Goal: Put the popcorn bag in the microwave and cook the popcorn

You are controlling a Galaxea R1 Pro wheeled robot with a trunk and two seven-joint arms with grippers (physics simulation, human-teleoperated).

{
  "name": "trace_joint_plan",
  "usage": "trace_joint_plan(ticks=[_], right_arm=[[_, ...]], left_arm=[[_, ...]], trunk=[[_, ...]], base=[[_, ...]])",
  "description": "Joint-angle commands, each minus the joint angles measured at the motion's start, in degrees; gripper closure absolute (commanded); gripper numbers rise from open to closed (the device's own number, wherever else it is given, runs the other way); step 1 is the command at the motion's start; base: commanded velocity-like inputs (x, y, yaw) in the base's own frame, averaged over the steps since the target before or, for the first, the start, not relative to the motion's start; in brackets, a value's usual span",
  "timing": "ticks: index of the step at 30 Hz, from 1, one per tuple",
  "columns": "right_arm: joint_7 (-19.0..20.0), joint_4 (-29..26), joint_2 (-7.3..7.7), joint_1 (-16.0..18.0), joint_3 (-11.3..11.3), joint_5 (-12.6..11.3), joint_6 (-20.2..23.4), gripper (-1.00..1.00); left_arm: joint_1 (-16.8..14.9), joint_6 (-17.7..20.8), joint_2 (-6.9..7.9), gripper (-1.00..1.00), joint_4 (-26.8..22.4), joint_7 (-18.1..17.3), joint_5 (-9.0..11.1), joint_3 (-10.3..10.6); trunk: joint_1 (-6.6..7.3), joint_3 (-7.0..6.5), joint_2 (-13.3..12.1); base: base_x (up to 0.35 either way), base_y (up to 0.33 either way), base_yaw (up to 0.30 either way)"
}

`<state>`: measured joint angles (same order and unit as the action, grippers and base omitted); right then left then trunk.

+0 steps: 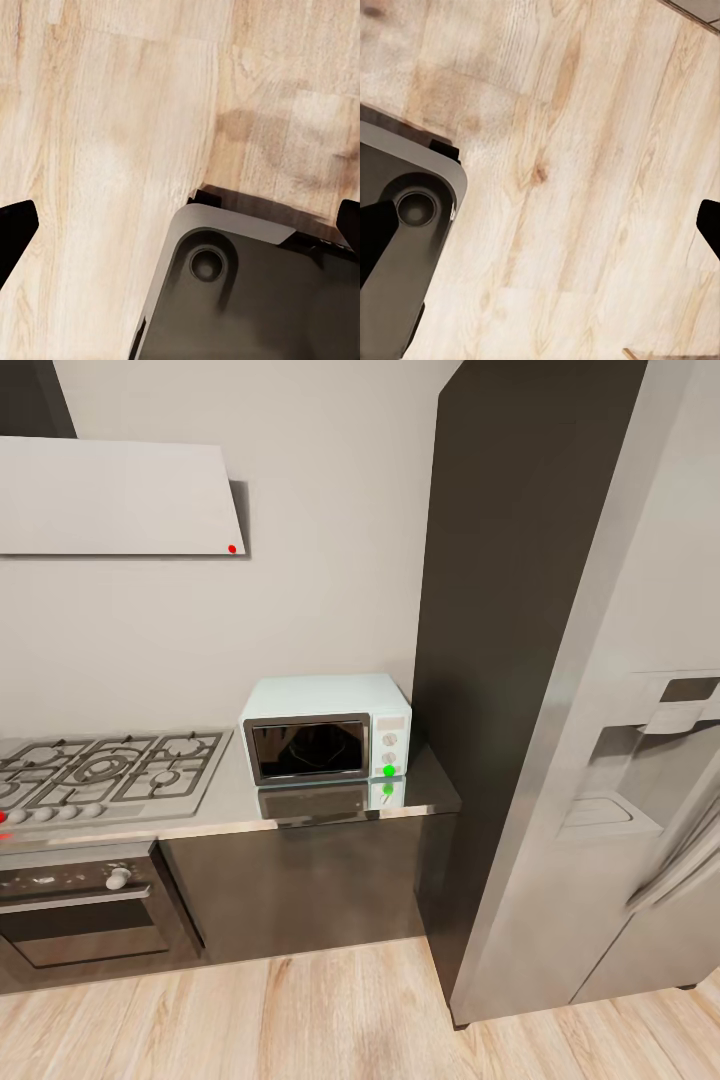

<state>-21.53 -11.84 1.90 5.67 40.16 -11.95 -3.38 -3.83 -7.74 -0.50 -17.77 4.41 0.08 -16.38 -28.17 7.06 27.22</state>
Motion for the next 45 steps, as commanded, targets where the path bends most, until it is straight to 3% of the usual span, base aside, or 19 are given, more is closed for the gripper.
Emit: trace_joint_plan(ticks=[1,45], right_arm=[[-0.2,0.0,0.03,0.0,0.4,-0.6,-0.2,-1.0],[-0.2,0.0,0.03,0.0,0.4,-0.6,-0.2,-1.0]], left_arm=[[0.0,-0.2,-0.02,-1.0,0.0,0.2,0.0,-0.1],[0.0,-0.2,-0.02,-1.0,0.0,0.2,0.0,-0.1]], trunk=[[-0.03,0.11,0.1],[-0.03,0.11,0.1]], base=[[0.0,0.0,0.0],[0.0,0.0,0.0]])
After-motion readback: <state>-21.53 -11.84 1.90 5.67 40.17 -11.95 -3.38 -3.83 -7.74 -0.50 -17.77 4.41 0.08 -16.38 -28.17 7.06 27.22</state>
